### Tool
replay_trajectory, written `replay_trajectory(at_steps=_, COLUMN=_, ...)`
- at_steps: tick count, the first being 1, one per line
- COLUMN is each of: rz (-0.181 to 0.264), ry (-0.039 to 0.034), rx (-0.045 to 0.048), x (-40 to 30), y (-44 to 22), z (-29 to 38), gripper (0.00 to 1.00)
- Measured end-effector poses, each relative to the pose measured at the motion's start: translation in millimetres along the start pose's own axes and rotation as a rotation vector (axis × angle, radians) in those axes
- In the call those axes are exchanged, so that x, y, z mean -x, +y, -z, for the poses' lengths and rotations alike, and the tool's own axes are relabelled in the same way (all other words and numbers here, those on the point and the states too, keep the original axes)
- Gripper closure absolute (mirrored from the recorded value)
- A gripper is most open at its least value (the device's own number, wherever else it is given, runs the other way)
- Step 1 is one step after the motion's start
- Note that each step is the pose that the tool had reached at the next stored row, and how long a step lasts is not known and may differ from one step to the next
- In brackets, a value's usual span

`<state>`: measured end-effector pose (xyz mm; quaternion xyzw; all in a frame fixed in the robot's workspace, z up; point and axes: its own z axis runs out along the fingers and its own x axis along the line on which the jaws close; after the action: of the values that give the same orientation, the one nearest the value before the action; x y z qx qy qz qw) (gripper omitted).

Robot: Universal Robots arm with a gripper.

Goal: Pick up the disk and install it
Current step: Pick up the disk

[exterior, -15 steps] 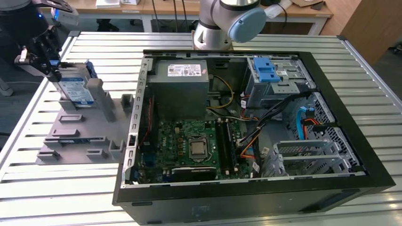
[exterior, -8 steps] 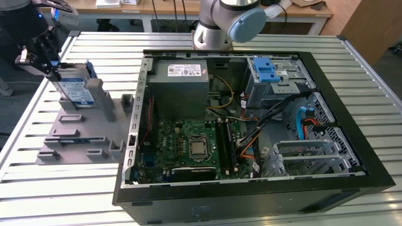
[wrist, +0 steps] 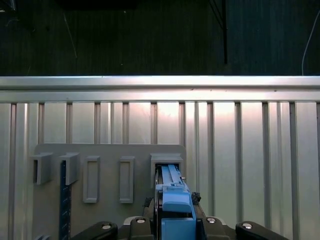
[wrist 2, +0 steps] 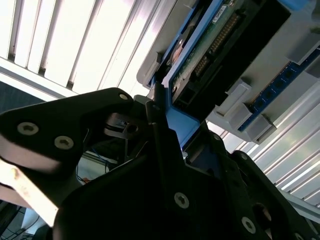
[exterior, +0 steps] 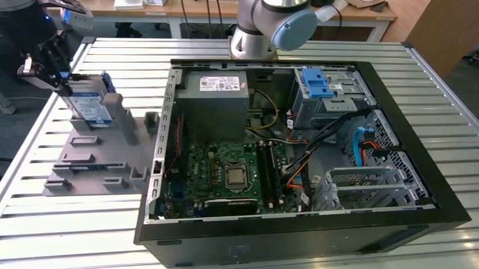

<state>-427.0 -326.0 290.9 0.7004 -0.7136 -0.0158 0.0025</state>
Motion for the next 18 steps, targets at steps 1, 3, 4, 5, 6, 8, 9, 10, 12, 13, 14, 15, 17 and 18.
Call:
replay_trajectory(at_steps=1, rz=0.000, ry=0.0001, rx=0.0000, x=0.0, y=0.0, z=1.0, gripper=0.64)
replay_trajectory(at_steps=3, rz=0.000, ry=0.0002, rx=0.0000, x=0.0, y=0.1, z=3.0, gripper=0.64)
replay_trajectory(at_steps=4, rz=0.000, ry=0.0002, rx=0.0000, x=0.1, y=0.1, z=4.0, gripper=0.64)
replay_trajectory(at_steps=5, rz=0.000, ry=0.0002, rx=0.0000, x=0.1, y=0.1, z=5.3, gripper=0.64)
replay_trajectory(at_steps=6, rz=0.000, ry=0.0002, rx=0.0000, x=0.1, y=0.2, z=6.5, gripper=0.64)
replay_trajectory(at_steps=8, rz=0.000, ry=0.0002, rx=0.0000, x=0.2, y=0.2, z=9.1, gripper=0.64)
replay_trajectory(at_steps=9, rz=0.000, ry=0.0002, rx=0.0001, x=0.2, y=0.3, z=10.3, gripper=0.64)
replay_trajectory(at_steps=10, rz=0.000, ry=0.0002, rx=0.0000, x=0.2, y=0.3, z=11.6, gripper=0.64)
replay_trajectory(at_steps=12, rz=0.000, ry=0.0002, rx=0.0000, x=0.2, y=0.4, z=13.9, gripper=0.64)
replay_trajectory(at_steps=13, rz=0.000, ry=0.0002, rx=0.0000, x=0.3, y=0.4, z=15.1, gripper=0.64)
replay_trajectory(at_steps=14, rz=0.000, ry=0.0002, rx=0.0000, x=0.3, y=0.4, z=16.3, gripper=0.64)
replay_trajectory(at_steps=15, rz=0.000, ry=0.0002, rx=0.0000, x=0.3, y=0.5, z=17.3, gripper=0.64)
replay_trajectory(at_steps=17, rz=0.000, ry=0.0002, rx=0.0001, x=0.3, y=0.5, z=19.4, gripper=0.64)
replay_trajectory(at_steps=18, rz=0.000, ry=0.0002, rx=0.0000, x=0.4, y=0.5, z=20.1, gripper=0.64)
